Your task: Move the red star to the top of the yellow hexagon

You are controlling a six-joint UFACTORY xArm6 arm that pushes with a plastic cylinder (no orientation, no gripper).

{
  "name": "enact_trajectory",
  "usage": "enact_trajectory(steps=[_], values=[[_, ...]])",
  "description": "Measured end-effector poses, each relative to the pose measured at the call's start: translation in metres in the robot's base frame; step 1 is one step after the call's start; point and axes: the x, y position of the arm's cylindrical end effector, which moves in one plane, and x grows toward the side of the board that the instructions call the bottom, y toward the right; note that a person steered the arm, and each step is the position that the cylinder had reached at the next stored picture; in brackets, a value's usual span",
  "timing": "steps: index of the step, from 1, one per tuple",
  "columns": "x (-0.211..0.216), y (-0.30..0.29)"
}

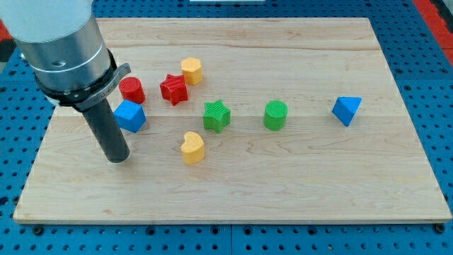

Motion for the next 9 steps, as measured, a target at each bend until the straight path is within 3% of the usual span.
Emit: enact_trajectory(steps=[1, 2, 4, 5, 9], values=[[0.000, 0.000], [-0.017, -0.049], [-0.087, -0.118], [-0.119, -0.079], [-0.119, 0.091]])
